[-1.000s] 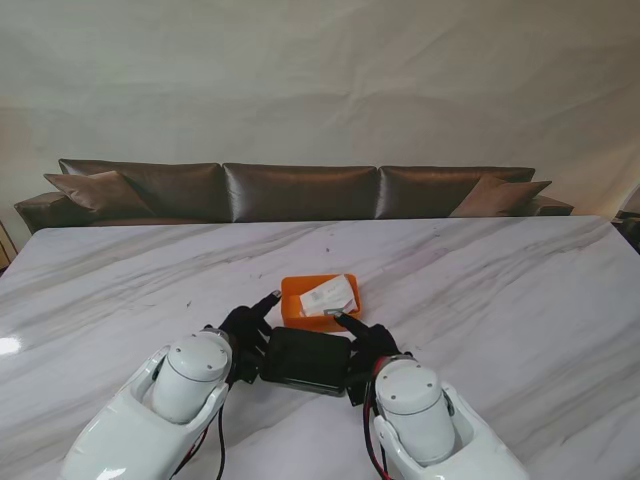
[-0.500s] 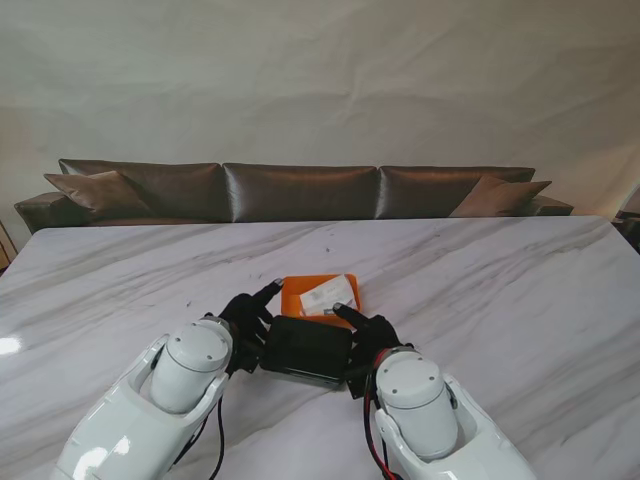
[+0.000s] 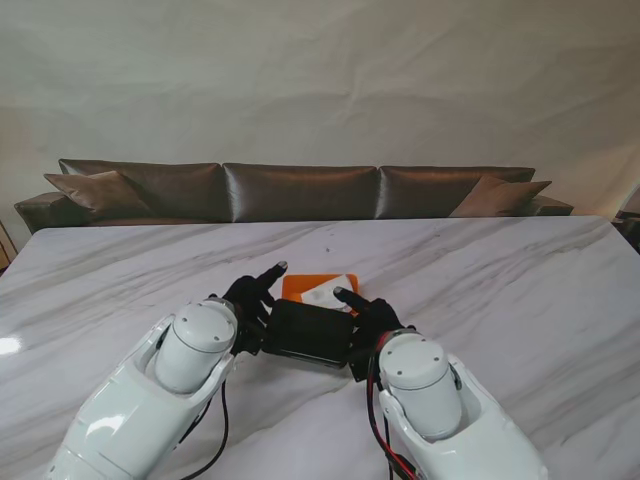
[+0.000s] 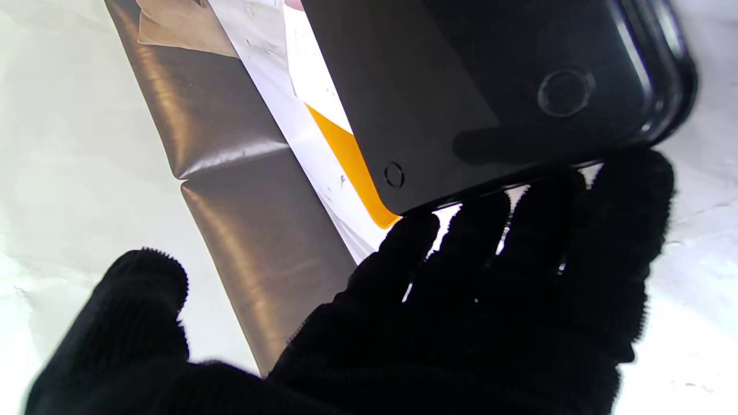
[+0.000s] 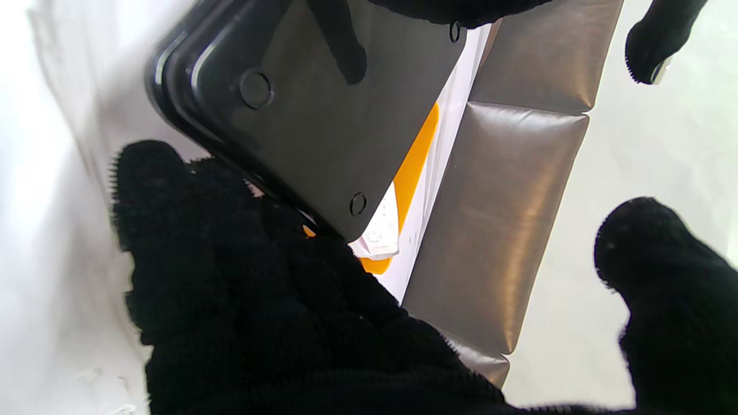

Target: Refill a tissue box and feed the first sheet

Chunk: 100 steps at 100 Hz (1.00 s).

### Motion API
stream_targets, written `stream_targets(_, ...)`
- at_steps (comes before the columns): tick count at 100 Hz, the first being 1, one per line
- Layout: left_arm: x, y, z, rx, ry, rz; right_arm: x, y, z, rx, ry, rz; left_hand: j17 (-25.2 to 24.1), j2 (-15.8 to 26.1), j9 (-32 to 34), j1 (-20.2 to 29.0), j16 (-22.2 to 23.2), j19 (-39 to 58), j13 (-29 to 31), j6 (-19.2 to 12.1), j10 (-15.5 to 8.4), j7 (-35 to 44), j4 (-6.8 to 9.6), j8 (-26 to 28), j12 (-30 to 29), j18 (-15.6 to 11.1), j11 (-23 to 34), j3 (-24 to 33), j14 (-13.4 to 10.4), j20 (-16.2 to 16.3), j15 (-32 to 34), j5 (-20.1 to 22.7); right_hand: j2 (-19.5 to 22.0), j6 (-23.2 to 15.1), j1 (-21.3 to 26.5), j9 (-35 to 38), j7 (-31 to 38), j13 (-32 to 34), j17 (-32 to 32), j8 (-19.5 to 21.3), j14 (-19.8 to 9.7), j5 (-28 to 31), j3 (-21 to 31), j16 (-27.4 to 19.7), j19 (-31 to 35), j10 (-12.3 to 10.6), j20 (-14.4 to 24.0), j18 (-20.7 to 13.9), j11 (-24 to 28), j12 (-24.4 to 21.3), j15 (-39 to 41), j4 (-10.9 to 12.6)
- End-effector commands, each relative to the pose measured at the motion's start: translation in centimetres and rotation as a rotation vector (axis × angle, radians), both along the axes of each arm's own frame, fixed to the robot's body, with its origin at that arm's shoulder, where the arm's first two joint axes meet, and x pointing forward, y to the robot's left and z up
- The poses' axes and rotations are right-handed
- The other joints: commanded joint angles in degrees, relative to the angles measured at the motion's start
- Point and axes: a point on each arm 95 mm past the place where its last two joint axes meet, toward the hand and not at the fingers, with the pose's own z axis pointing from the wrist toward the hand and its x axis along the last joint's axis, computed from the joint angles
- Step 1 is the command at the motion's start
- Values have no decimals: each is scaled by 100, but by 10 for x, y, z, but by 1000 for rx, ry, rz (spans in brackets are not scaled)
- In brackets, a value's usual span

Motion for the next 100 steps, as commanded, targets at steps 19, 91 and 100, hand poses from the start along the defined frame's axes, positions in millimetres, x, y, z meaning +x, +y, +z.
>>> stream_targets(19,4,-33,11,-67,1,-68,10,19,21,60,-26,77,137,189,71,-65,4,1072,-65,-814,-613,466,0,162,22,-368,183,72,-35,57,189,264,68,-804,34,165,527,24,56,154,-424,219,-131,-48,36,-696,-77,-354,153,-65,0,113)
stream_targets(91,44,-44,21,-63,-25,-92,50,17,30,47,-47,71,137,186,87,-62,6,1073,-47,-806,-605,467,-6,161,20,-345,183,74,-26,50,198,281,75,-793,44,167,531,27,56,155,-416,230,-133,-46,36,-686,-78,-354,158,-62,9,113)
stream_targets(100,49,-46,23,-60,-32,-99,56,15,32,40,-51,72,138,188,84,-58,4,1073,-59,-801,-604,465,-5,160,19,-354,180,77,-22,49,192,273,72,-795,42,172,530,26,64,155,-421,227,-136,-46,45,-685,-75,-364,160,-62,9,112)
